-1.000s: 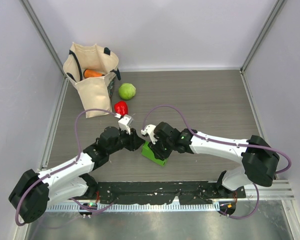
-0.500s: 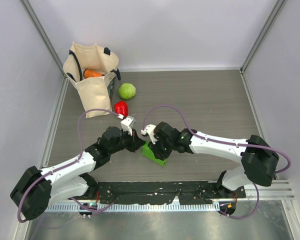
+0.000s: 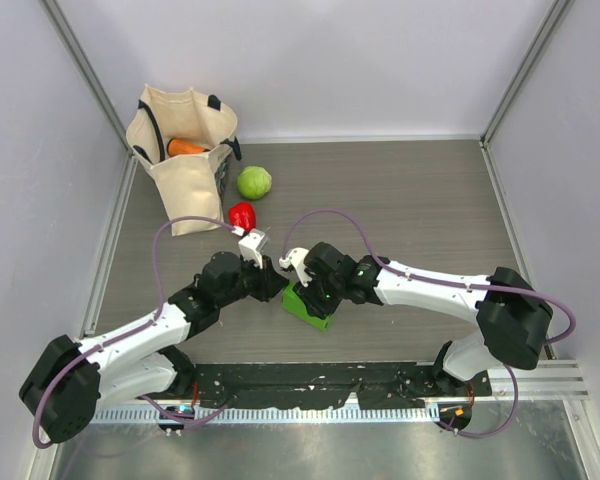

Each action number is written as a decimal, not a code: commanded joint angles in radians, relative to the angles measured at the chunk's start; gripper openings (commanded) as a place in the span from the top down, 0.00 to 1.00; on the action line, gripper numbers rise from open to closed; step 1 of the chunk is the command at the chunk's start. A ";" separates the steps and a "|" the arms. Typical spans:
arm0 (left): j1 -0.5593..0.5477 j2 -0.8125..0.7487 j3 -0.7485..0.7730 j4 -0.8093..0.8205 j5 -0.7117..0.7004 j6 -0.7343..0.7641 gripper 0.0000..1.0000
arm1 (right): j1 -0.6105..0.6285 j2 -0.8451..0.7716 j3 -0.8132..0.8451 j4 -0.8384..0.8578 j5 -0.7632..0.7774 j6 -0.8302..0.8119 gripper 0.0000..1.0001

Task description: Fold the paper box

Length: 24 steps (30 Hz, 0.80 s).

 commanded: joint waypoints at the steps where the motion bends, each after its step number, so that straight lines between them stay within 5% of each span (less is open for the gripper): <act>1: -0.001 -0.009 0.049 0.016 -0.015 0.017 0.87 | -0.002 0.004 0.035 0.008 0.003 -0.019 0.91; 10: -0.024 0.019 0.048 0.019 -0.022 0.031 0.99 | -0.004 0.025 0.049 0.019 0.020 -0.013 0.91; 24: -0.114 -0.052 -0.058 0.063 -0.279 0.094 1.00 | -0.016 0.073 0.071 0.026 0.095 -0.019 0.89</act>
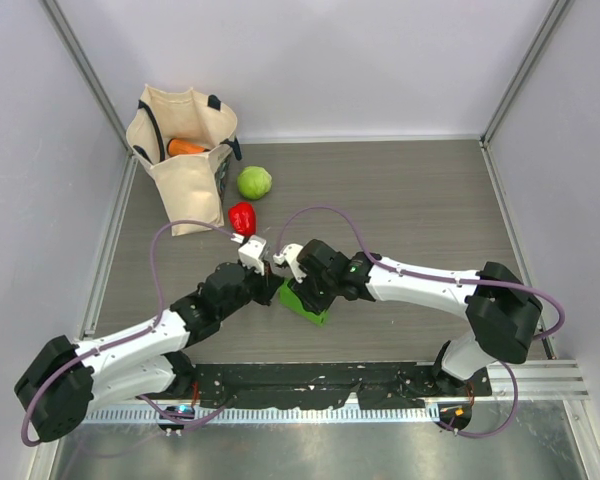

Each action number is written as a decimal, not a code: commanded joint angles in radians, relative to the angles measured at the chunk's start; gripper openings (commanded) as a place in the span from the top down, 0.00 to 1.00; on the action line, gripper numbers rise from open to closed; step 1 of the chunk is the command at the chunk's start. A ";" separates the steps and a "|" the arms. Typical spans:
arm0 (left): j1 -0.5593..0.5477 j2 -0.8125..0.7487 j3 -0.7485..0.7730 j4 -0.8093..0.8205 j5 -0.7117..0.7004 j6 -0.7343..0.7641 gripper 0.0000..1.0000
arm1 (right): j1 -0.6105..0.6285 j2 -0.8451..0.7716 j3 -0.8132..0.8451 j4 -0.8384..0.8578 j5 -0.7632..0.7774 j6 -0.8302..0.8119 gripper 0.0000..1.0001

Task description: Fold the paper box

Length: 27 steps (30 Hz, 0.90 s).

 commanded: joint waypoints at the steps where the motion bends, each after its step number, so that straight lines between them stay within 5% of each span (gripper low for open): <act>1: -0.011 -0.023 -0.032 0.041 -0.051 0.035 1.00 | -0.011 0.016 0.015 0.034 0.051 -0.021 0.89; 10: -0.015 -0.008 -0.043 0.055 -0.068 0.035 1.00 | -0.019 0.019 0.015 0.035 0.054 -0.039 0.88; 18: -0.028 -0.052 -0.083 0.054 -0.114 -0.011 1.00 | -0.020 -0.024 0.009 0.061 0.163 0.085 0.66; 27: -0.031 -0.068 -0.068 0.051 -0.136 -0.065 0.99 | -0.016 -0.009 -0.019 0.093 0.152 0.061 0.67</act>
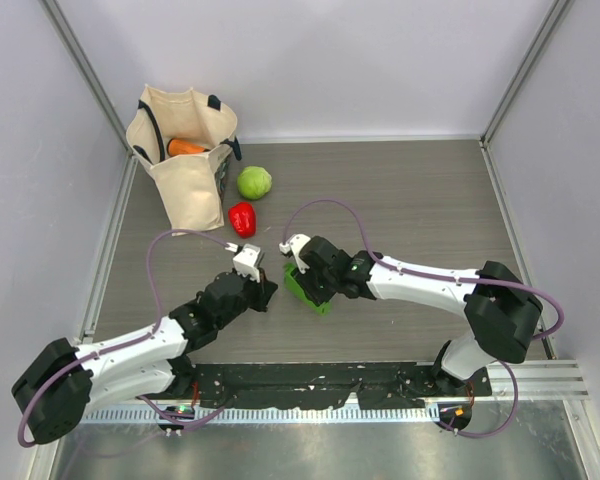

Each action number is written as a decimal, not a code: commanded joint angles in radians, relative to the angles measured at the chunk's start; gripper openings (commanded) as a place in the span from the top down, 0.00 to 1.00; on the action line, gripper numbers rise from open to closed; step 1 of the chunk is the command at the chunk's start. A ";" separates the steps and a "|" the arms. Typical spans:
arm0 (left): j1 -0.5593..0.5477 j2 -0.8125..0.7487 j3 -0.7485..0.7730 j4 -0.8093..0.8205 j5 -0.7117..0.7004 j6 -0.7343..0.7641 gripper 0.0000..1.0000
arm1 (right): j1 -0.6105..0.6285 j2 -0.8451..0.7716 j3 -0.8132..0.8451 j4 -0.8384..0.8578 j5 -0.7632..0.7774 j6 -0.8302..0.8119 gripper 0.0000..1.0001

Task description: Fold the paper box

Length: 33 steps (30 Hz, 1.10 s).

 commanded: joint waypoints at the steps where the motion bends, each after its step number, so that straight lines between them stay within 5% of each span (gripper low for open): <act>1: -0.004 -0.039 0.034 -0.012 -0.038 -0.041 0.90 | 0.002 -0.013 -0.006 0.032 0.022 -0.029 0.68; 4: 0.014 -0.040 0.074 -0.049 -0.030 -0.047 0.60 | 0.002 -0.012 0.000 0.017 0.010 -0.067 0.70; 8: 0.088 -0.002 0.103 -0.032 0.069 -0.064 0.36 | 0.002 -0.022 -0.003 0.003 -0.031 -0.092 0.71; 12: 0.142 0.032 0.122 0.040 0.160 -0.031 0.38 | 0.002 -0.042 -0.013 0.000 -0.071 -0.121 0.73; 17: 0.154 0.084 0.143 0.072 0.267 0.034 0.61 | 0.003 -0.047 -0.010 0.000 -0.087 -0.120 0.74; 26: 0.154 0.111 0.143 0.103 0.263 0.031 0.58 | 0.002 -0.042 -0.001 0.000 -0.108 -0.121 0.77; 33: 0.154 0.144 0.152 0.112 0.275 0.032 0.69 | 0.002 -0.050 0.000 -0.002 -0.105 -0.123 0.78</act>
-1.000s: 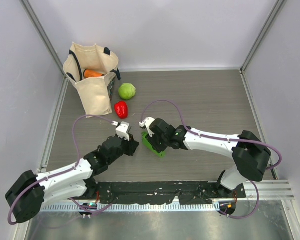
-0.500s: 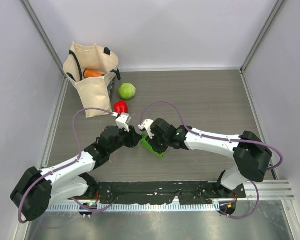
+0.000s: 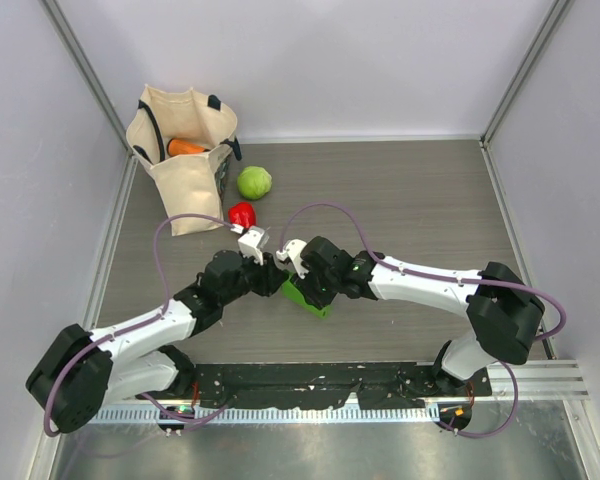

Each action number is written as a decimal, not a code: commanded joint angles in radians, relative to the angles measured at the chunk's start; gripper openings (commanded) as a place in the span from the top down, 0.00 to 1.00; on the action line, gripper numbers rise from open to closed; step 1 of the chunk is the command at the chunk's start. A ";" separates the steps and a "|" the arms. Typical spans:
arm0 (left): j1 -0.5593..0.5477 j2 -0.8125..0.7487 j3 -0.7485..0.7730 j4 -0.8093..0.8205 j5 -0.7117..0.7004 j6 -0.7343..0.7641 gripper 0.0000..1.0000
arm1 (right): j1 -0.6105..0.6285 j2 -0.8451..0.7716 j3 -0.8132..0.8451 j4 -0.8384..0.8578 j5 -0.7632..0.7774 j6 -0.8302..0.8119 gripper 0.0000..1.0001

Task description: Fold the paper box

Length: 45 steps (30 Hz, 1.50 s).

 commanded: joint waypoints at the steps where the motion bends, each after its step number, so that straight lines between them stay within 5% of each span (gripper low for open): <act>1: 0.005 0.007 0.041 0.066 0.012 0.023 0.74 | 0.002 -0.036 0.008 0.008 -0.018 -0.013 0.79; 9: 0.005 0.002 0.049 0.069 -0.008 0.014 0.61 | 0.002 -0.028 0.014 0.009 -0.025 -0.011 0.79; 13: 0.005 0.009 0.049 0.072 -0.007 0.011 0.75 | 0.002 -0.027 0.016 0.006 -0.028 -0.011 0.80; 29: -0.027 0.025 0.044 0.023 -0.072 0.063 1.00 | 0.002 -0.014 0.027 0.009 -0.018 -0.009 0.81; 45: -0.073 -0.037 -0.054 0.070 -0.183 0.089 1.00 | 0.002 -0.019 0.007 0.055 0.036 -0.002 0.73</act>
